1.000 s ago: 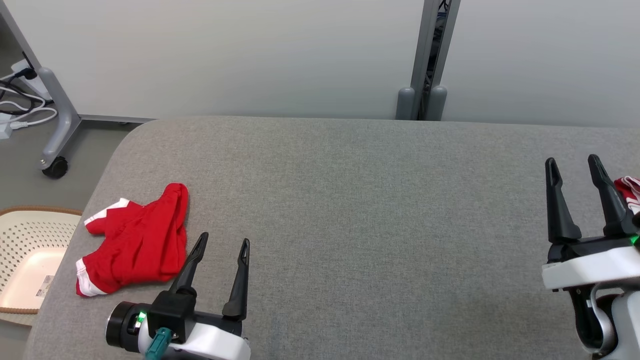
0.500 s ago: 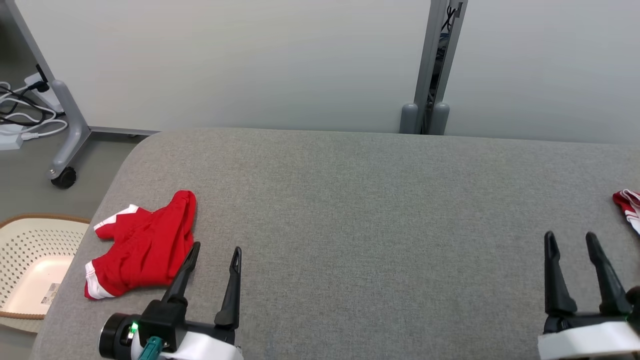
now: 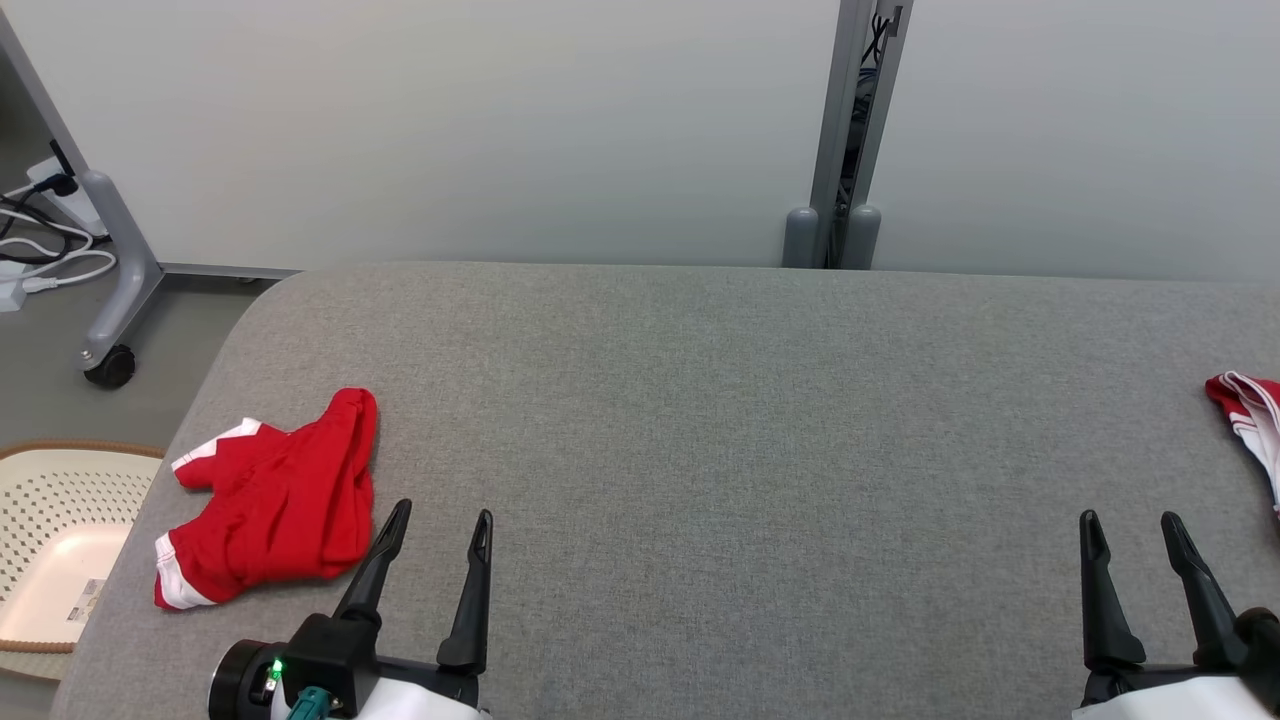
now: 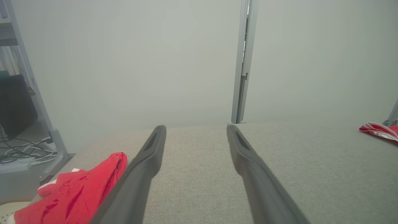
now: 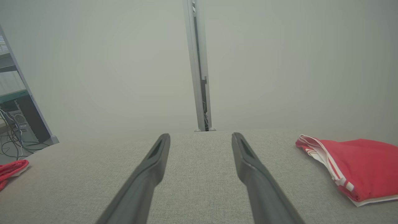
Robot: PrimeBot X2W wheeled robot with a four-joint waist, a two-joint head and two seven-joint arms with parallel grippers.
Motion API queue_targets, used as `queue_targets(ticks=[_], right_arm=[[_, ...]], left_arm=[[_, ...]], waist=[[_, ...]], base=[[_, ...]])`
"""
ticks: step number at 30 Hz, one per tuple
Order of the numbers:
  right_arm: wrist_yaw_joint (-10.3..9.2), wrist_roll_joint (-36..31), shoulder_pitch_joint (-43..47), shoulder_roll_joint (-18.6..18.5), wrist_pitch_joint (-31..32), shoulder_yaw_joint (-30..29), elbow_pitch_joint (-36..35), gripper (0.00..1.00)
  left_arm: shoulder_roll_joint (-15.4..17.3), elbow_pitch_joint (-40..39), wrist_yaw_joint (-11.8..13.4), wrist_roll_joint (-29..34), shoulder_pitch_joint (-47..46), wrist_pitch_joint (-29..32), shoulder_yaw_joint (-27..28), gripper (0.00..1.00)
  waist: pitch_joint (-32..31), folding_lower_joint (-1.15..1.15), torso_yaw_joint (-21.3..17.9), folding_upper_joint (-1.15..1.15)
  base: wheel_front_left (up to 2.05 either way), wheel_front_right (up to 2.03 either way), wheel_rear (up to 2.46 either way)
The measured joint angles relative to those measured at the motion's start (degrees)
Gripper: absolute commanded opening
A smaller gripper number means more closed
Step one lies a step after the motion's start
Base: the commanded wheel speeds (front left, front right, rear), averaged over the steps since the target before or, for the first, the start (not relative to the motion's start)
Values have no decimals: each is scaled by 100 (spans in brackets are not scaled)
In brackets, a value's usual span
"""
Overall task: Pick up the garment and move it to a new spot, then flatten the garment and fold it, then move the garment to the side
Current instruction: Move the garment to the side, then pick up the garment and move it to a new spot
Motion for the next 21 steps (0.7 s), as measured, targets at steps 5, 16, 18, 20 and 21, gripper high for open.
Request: queue_targets(ticks=[5,16,18,20,21], right_arm=[[0,38,-21,0,0,10,-5,100],[0,41,-26,1,0,58,-27,100],[0,43,-27,1,0,64,-27,100],[0,51,-27,1,0,65,-26,100],[0,51,-28,1,0,67,-26,100]], left_arm=[[1,10,0,0,-7,0,-29,100],[1,10,0,11,-17,0,-22,100],[1,16,-1,11,-21,0,-21,100],[1,26,-2,11,-30,0,-21,100],[1,30,-3,11,-37,0,-20,100]], waist=[[7,0,10,0],[7,0,25,0],[11,0,29,0],[15,0,34,0],[17,0,36,0]], base=[[0,0,0],[0,0,0],[0,0,0],[0,0,0],[0,0,0]])
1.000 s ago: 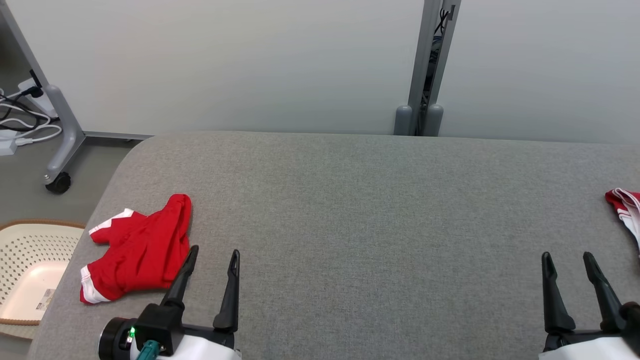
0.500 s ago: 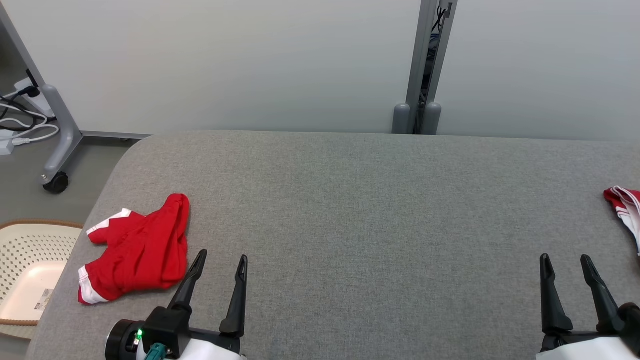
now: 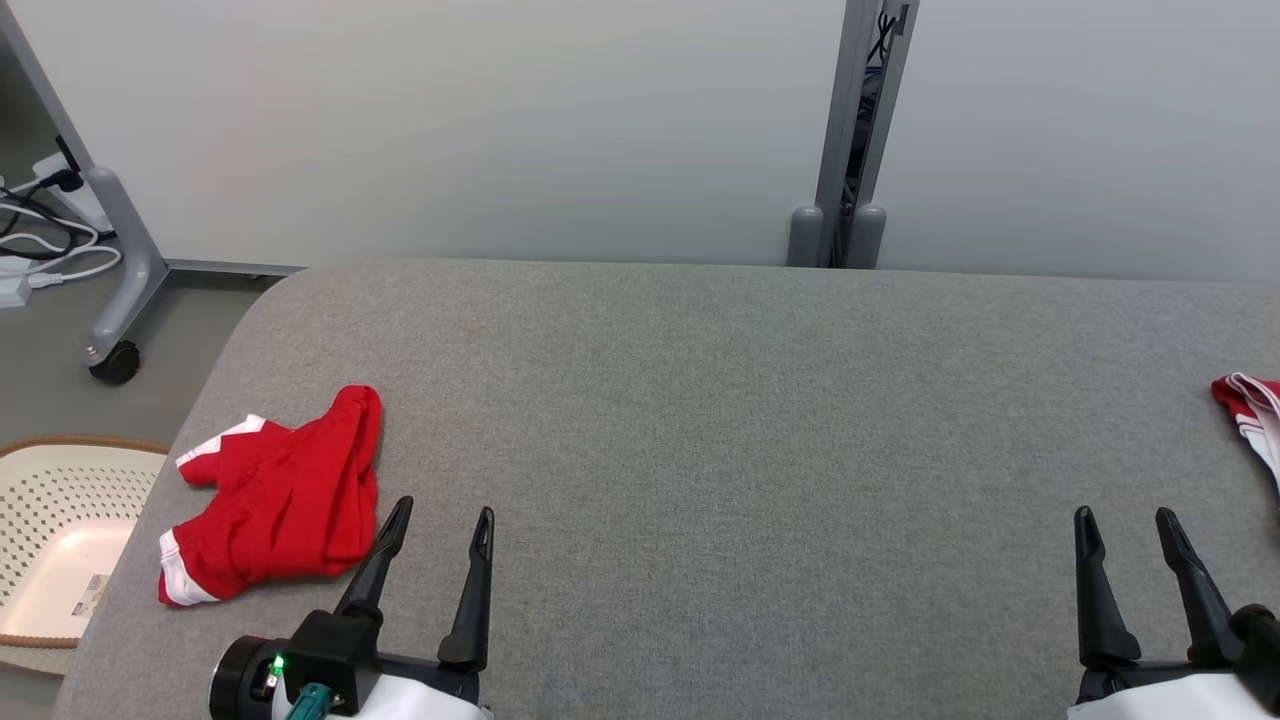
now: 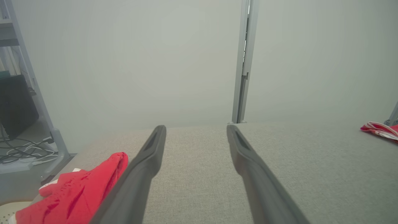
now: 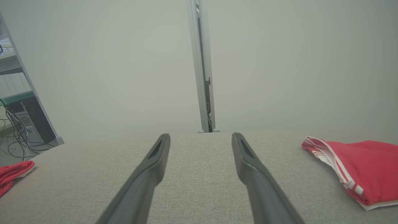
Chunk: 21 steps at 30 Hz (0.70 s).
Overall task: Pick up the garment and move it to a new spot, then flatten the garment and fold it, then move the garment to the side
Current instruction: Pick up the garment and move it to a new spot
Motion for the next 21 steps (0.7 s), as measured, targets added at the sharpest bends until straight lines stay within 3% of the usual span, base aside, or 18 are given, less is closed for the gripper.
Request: queue_targets(ticks=[21], right_arm=[[0,146,-3,-1,0,25,7,100]], left_arm=[[-2,30,-57,75,-47,0,16,100]], waist=[[-3,0,136,0]], base=[[0,0,0]])
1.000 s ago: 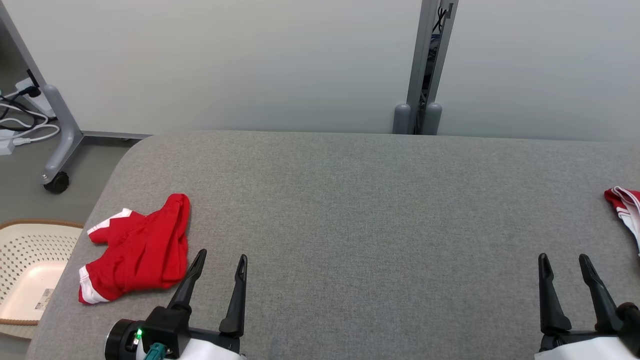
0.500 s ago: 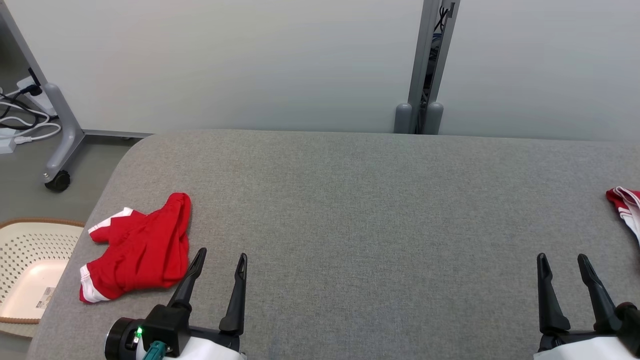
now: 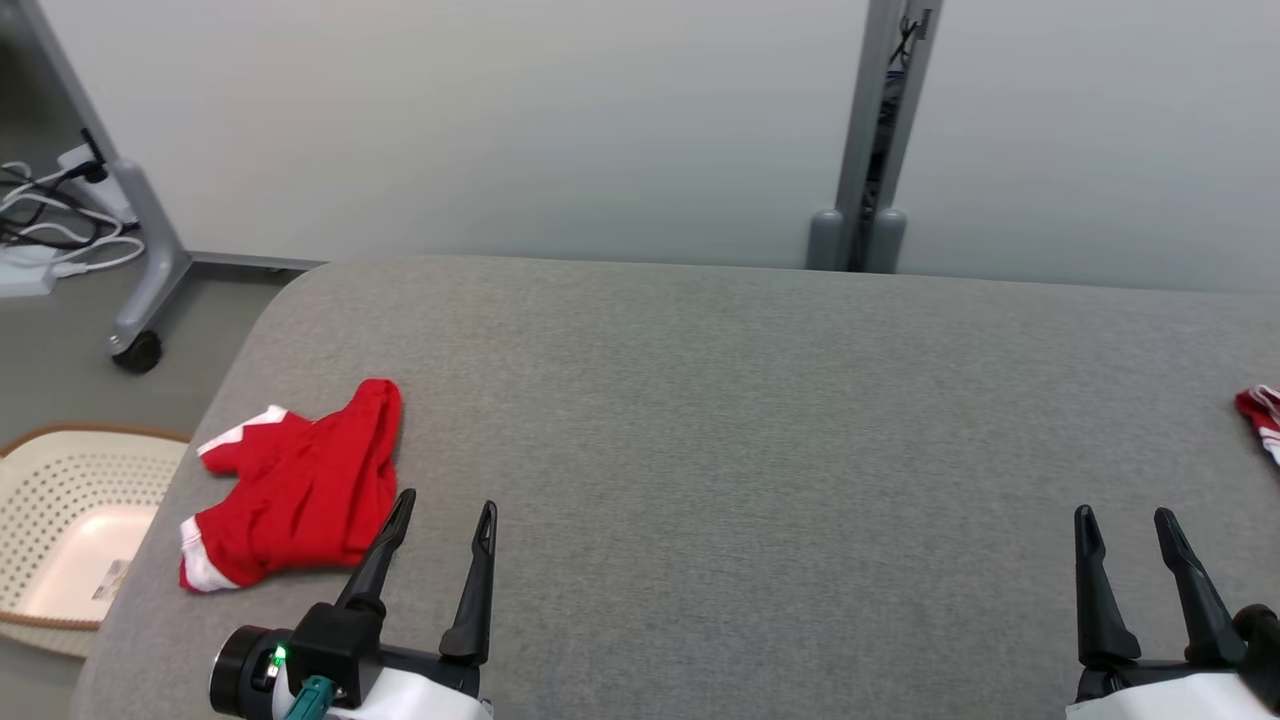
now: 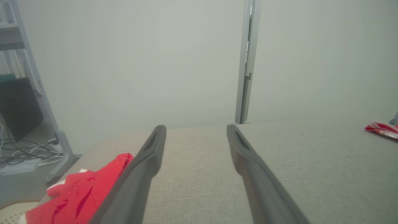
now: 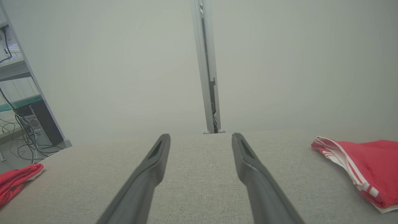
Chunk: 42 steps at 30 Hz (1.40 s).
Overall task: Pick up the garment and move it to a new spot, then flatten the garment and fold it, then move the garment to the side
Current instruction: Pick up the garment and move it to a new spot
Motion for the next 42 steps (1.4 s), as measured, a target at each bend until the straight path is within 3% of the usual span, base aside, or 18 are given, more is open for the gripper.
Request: queue_targets(ticks=[6,14,19,30,42], right_arm=[[0,133,5,2,-1,112,-41,100],[0,216,-53,1,0,268,-100,100],[0,152,-456,13,0,793,-86,100],[0,51,-1098,13,-1,1451,304,100],[0,45,-1077,12,-1,1399,354,100]], left_arm=[[-1,-13,-68,115,-58,0,15,100],[0,-41,-135,194,-141,0,104,100],[11,-219,-11,153,-129,0,410,100],[3,-493,334,-69,-6,0,621,100],[3,-443,368,-79,52,0,546,100]], waist=[[31,0,424,0],[91,0,1342,0],[234,0,1821,0],[574,0,2078,0],[493,0,2038,0]], base=[[0,0,0],[0,0,0],[0,0,0],[-1,-1,-1],[-1,-1,-1]])
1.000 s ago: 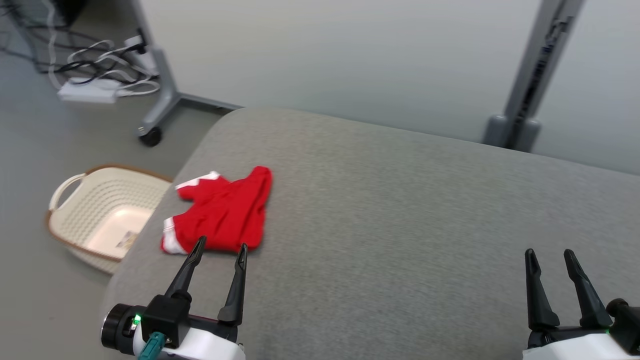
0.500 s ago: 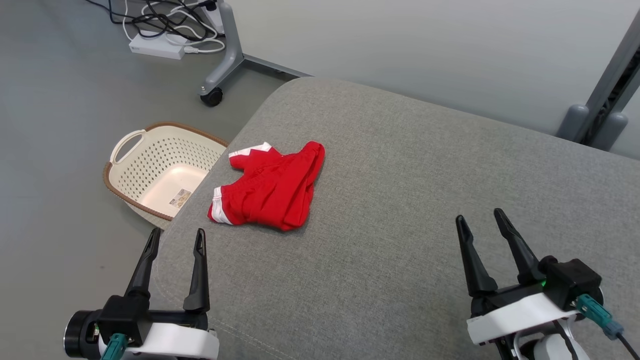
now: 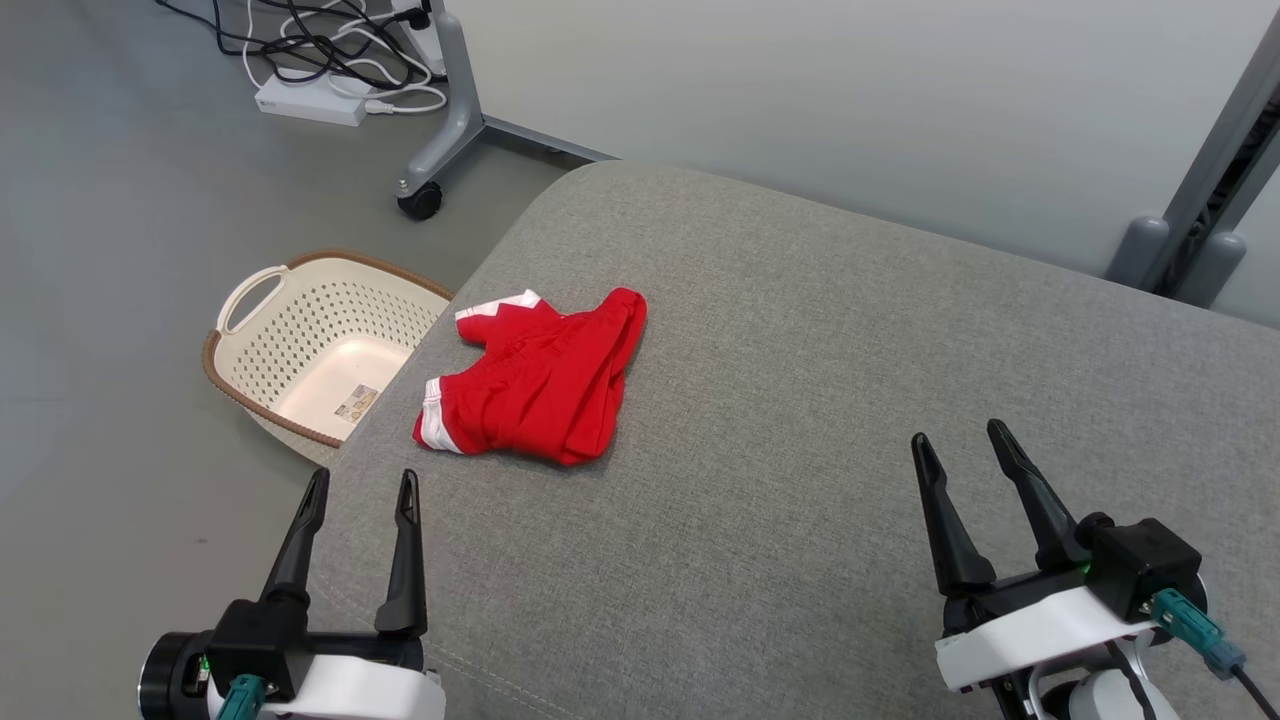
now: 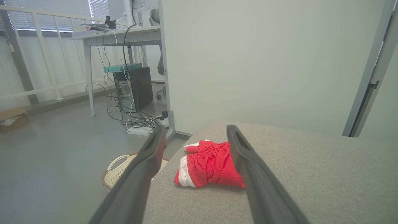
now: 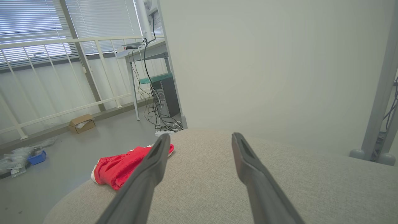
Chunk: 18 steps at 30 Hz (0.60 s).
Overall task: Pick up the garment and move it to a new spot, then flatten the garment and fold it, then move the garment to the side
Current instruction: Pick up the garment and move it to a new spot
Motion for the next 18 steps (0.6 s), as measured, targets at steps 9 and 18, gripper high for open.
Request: queue_targets(ticks=[9,18], right_arm=[[0,-45,169,0,0,-90,-73,100],[0,-197,531,-2,0,-397,-225,100]], left_arm=[[-1,122,-91,7,-7,0,-26,100],[40,814,-630,171,-488,0,280,100]], waist=[[-23,0,-13,0],[124,0,49,0]], base=[[0,0,0],[0,0,0]])
